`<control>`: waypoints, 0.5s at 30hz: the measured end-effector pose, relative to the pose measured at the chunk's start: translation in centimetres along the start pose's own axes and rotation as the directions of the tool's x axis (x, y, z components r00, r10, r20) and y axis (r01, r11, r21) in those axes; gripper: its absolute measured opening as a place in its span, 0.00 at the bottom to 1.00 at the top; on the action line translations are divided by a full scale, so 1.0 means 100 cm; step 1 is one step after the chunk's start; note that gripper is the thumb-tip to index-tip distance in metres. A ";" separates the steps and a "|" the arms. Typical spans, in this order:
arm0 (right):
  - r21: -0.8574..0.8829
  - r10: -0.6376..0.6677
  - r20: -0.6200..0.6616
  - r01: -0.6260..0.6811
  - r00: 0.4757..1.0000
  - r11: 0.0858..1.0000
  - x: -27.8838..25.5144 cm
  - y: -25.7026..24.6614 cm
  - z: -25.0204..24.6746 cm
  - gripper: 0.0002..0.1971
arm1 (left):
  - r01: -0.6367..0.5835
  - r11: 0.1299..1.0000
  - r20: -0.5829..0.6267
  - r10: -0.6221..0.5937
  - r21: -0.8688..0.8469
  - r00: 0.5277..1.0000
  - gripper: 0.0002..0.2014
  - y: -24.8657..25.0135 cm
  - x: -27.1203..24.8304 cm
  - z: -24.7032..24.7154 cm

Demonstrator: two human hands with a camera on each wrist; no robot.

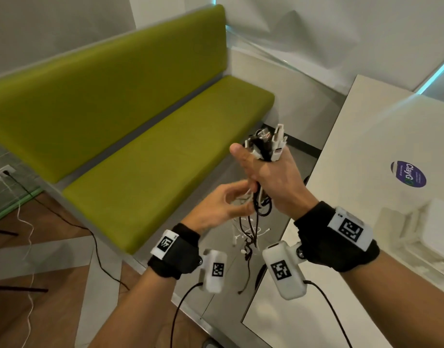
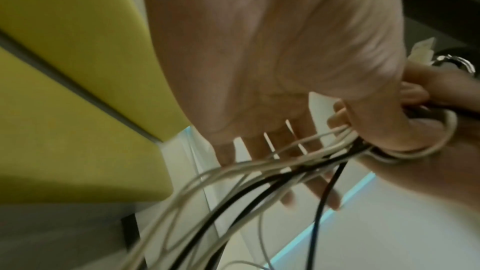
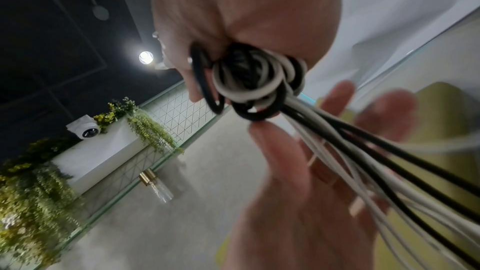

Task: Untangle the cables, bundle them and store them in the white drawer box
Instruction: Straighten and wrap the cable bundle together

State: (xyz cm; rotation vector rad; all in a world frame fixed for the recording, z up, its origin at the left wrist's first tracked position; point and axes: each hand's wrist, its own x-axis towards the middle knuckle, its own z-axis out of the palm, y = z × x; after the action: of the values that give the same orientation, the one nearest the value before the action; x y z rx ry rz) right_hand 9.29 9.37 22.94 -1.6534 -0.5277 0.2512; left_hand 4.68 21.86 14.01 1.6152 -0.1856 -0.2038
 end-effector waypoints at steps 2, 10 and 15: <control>0.059 0.037 -0.001 -0.037 0.999 0.998 -0.001 0.001 -0.007 0.21 | -0.003 1.000 0.071 0.004 -0.005 0.997 0.09 -0.002 0.002 0.010; 0.243 0.121 0.168 -0.161 0.978 0.957 -0.009 -0.004 -0.024 0.13 | 0.121 0.984 -0.121 -0.106 0.131 0.987 0.20 -0.034 0.007 0.029; 0.098 0.102 0.090 -0.111 0.991 0.989 -0.017 0.008 -0.031 0.12 | 0.177 0.967 -0.213 -0.136 0.186 0.967 0.22 -0.052 0.005 0.030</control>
State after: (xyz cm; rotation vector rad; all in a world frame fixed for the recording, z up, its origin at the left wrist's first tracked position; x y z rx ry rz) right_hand 9.36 5.78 22.44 -1.5779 -0.4831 0.4224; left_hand 4.37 19.11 8.62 1.8442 0.0800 -0.1471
